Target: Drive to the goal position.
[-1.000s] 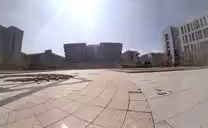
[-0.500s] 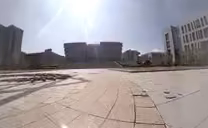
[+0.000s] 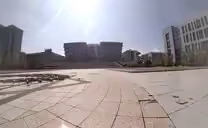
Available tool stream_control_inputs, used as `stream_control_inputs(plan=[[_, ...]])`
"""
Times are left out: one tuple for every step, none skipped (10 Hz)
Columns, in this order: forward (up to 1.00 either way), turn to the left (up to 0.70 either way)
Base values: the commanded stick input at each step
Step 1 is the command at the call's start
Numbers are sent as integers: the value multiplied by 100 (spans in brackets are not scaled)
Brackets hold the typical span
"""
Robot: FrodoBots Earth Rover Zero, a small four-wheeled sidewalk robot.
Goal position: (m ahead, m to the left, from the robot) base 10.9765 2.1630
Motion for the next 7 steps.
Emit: stream_control_inputs(plan=[[70, 2], [70, 2], [70, 2], [70, 2], [70, 2], [70, 2], [70, 2]])
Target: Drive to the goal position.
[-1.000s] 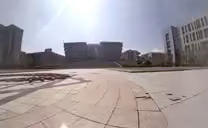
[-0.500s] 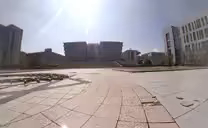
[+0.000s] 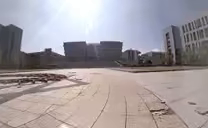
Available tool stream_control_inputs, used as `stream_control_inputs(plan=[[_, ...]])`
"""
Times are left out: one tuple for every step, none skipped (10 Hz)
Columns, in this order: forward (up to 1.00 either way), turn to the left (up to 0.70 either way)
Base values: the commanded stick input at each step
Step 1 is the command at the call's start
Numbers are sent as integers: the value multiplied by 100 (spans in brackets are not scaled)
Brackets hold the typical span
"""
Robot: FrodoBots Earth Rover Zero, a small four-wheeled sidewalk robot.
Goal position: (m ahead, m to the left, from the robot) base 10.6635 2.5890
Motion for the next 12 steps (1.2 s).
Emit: stream_control_inputs(plan=[[70, 2], [70, 2], [70, 2], [70, 2], [70, 2], [70, 2], [70, 2], [70, 2], [70, 2], [70, 2], [70, 2], [70, 2]])
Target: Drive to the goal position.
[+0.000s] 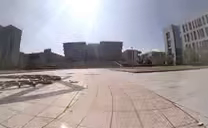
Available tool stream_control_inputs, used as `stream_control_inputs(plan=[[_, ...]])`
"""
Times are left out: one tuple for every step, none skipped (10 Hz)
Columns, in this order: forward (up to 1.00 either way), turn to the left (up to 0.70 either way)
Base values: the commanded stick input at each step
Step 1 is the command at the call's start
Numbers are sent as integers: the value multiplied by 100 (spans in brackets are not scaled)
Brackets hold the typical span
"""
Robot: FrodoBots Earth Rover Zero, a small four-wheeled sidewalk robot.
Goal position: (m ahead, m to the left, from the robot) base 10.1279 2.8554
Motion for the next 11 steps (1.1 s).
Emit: stream_control_inputs(plan=[[70, 2], [70, 2], [70, 2], [70, 2], [70, 2], [70, 2], [70, 2], [70, 2], [70, 2], [70, 2], [70, 2]])
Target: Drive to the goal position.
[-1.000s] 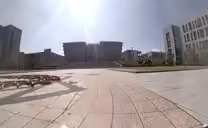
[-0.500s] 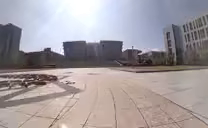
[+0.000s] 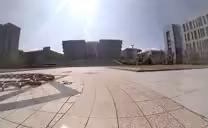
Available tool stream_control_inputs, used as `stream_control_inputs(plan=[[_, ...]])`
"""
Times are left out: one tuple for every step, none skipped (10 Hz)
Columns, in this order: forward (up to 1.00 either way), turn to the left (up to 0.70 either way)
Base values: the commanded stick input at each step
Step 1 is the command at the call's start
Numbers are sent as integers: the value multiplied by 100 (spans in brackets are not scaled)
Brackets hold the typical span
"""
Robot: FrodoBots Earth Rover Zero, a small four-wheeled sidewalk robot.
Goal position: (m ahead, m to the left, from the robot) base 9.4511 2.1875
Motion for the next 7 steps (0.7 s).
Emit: stream_control_inputs(plan=[[70, 2], [70, 2], [70, 2], [70, 2], [70, 2], [70, 2], [70, 2]])
